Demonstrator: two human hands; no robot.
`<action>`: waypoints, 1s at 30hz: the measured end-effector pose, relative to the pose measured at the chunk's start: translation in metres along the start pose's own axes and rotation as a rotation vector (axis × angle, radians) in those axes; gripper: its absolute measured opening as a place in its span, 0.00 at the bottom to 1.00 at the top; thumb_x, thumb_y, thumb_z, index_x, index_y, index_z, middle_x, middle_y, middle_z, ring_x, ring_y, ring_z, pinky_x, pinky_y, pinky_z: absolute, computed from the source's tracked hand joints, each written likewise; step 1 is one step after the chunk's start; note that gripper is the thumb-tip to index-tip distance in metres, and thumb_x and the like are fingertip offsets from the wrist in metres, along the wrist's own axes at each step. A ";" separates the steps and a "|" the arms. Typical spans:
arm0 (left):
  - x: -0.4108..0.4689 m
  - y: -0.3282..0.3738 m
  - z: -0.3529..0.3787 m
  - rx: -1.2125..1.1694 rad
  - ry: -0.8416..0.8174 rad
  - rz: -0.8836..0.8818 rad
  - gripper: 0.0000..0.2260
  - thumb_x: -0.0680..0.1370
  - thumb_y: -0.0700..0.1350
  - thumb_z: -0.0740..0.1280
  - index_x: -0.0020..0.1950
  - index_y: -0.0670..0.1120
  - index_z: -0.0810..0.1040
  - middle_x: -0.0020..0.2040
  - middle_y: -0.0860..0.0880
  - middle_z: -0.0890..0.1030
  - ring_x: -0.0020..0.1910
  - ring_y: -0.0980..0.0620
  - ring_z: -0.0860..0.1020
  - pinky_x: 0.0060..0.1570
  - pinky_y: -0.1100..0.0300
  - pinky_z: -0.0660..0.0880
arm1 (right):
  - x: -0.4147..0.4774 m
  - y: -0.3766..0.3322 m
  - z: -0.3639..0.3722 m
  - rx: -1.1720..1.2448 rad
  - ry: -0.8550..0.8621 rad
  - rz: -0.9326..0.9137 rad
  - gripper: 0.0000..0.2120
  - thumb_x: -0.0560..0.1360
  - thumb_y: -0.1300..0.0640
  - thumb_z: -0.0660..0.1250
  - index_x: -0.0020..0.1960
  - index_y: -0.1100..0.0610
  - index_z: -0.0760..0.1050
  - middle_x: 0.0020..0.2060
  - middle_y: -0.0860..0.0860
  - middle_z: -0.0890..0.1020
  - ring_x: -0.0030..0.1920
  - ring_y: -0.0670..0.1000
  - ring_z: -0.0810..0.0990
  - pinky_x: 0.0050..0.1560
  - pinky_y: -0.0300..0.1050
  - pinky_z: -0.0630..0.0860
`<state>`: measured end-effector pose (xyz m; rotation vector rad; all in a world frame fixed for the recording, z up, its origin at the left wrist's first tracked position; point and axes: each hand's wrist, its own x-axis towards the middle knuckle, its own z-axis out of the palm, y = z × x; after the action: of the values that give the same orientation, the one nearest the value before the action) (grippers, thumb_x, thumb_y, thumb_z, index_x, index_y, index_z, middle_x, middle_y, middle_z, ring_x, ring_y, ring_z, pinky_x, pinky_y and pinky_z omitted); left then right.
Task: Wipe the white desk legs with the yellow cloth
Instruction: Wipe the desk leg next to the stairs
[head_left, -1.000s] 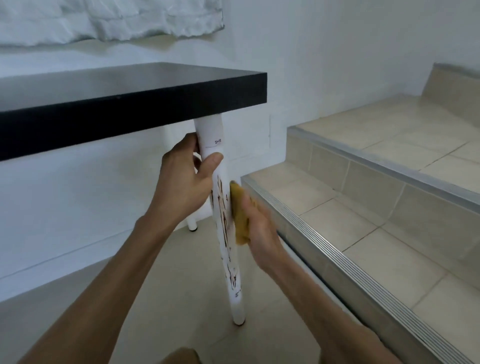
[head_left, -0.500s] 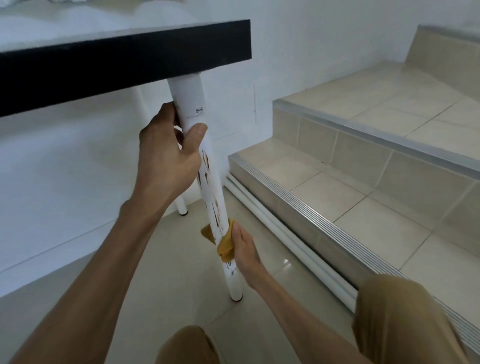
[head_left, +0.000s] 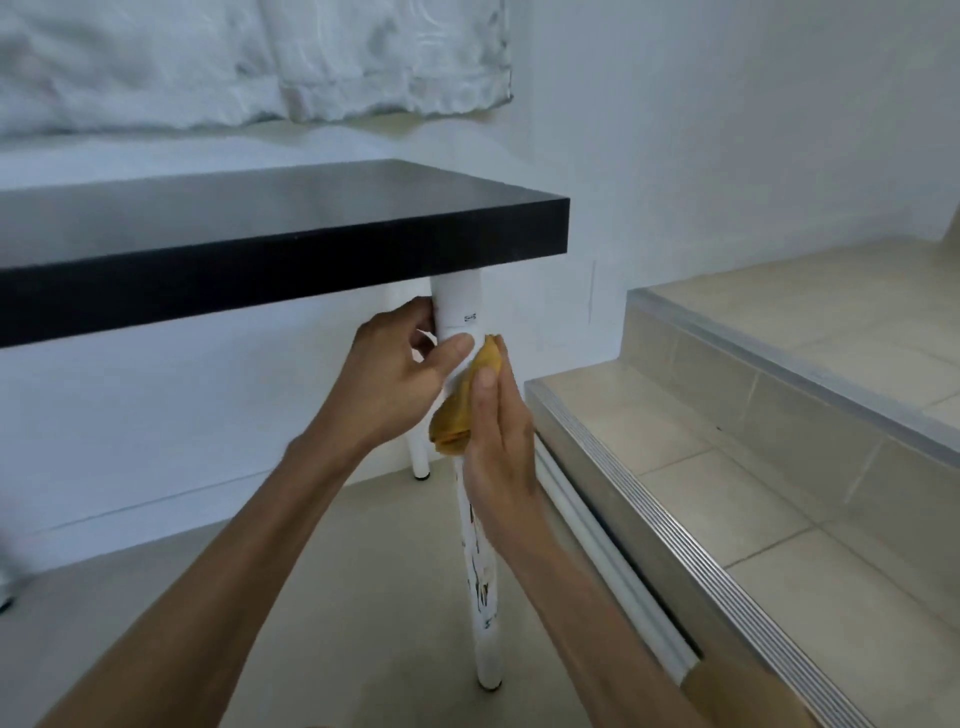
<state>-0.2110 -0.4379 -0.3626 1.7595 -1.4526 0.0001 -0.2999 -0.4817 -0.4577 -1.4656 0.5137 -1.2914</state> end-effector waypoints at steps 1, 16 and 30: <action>0.000 0.001 -0.001 -0.004 -0.006 -0.009 0.15 0.80 0.51 0.65 0.65 0.47 0.75 0.56 0.52 0.79 0.50 0.53 0.78 0.45 0.66 0.73 | 0.001 0.001 0.004 -0.055 0.016 -0.061 0.20 0.85 0.50 0.52 0.76 0.50 0.63 0.58 0.40 0.76 0.54 0.31 0.76 0.53 0.27 0.73; 0.001 -0.001 -0.004 -0.017 -0.002 -0.026 0.15 0.80 0.51 0.66 0.64 0.48 0.76 0.53 0.52 0.80 0.44 0.56 0.78 0.47 0.60 0.76 | -0.004 0.025 -0.002 -0.104 0.061 -0.072 0.22 0.85 0.48 0.54 0.77 0.50 0.62 0.65 0.46 0.78 0.62 0.39 0.77 0.58 0.38 0.77; 0.011 -0.009 -0.013 0.007 -0.036 0.026 0.13 0.80 0.53 0.64 0.57 0.46 0.81 0.48 0.53 0.79 0.43 0.57 0.76 0.40 0.68 0.68 | -0.044 0.083 -0.016 -0.150 -0.031 0.028 0.24 0.79 0.34 0.55 0.63 0.51 0.70 0.41 0.39 0.80 0.38 0.42 0.79 0.36 0.38 0.78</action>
<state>-0.1938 -0.4393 -0.3534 1.7541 -1.5029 -0.0126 -0.3025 -0.4797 -0.5527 -1.5942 0.6190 -1.2279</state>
